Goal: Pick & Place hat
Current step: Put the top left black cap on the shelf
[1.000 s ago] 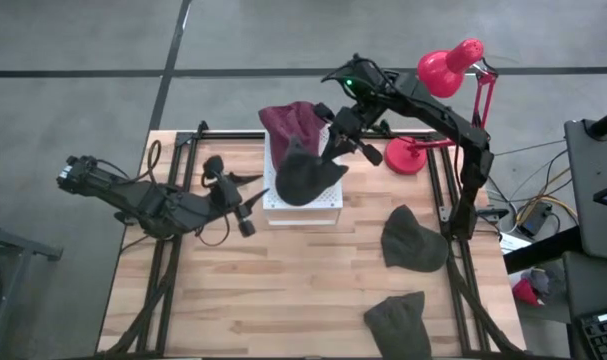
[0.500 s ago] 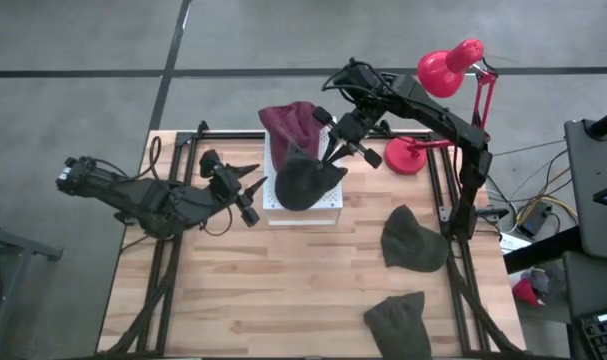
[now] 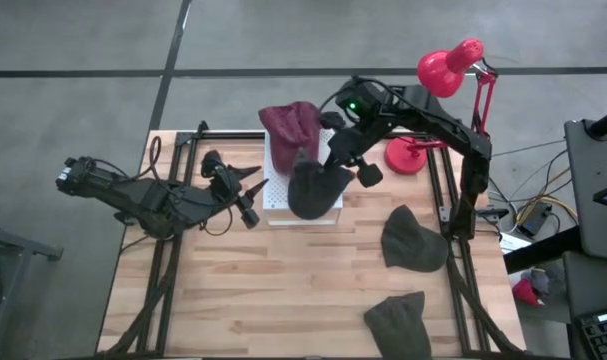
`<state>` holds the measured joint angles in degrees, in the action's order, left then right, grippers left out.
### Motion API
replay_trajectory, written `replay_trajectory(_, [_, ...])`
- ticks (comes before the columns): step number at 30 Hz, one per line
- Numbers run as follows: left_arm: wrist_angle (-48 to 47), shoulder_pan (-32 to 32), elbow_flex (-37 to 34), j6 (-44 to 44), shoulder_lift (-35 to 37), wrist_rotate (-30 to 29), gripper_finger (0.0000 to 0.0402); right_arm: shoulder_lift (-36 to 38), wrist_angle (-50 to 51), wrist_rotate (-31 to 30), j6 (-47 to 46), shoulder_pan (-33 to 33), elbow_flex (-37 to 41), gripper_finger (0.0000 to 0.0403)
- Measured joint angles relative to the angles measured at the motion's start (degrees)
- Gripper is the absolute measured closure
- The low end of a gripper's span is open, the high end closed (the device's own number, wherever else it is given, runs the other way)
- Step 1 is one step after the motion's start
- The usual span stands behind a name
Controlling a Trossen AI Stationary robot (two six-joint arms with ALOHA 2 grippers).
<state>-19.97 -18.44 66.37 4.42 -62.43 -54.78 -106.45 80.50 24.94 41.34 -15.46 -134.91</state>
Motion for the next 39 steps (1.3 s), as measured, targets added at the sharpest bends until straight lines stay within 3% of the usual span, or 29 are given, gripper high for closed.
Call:
replay_trajectory(9, [-0.09, 0.0, 0.0, 0.05, -0.02, 3.47, 0.025, -0.45, 4.65, -12.07, -5.32, 7.3, -0.09, 0.0394])
replay_trajectory(16, [-0.15, 0.0, 0.0, 0.25, -0.02, 4.43, 0.025, -0.29, 4.12, -13.68, -7.55, 9.76, -0.09, 0.0394])
replay_trajectory(20, [-0.15, 0.0, 0.0, 0.27, -0.02, 4.73, 0.025, -0.25, 2.96, -19.14, -7.28, 12.73, -0.09, 0.0394])
replay_trajectory(23, [-0.15, 0.0, -0.01, 0.33, -0.02, 5.82, 0.025, -0.18, 2.28, -19.38, -5.51, 14.0, -0.09, 0.0394])
replay_trajectory(26, [-0.15, 0.0, -0.02, 0.69, -0.02, 6.41, 0.025, -0.09, 0.99, -19.88, -5.44, 14.16, -0.09, 0.0394])
replay_trajectory(33, [0.58, 0.0, -0.02, 3.01, -0.02, 7.87, 0.025, -0.07, -3.94, -28.2, -4.96, 15.25, -0.09, 0.0394])
replay_trajectory(39, [0.86, 0.0, 2.42, -0.44, 0.14, 7.2, 0.025, -0.07, -13.01, -36.49, -3.99, 14.7, -0.09, 0.0394])
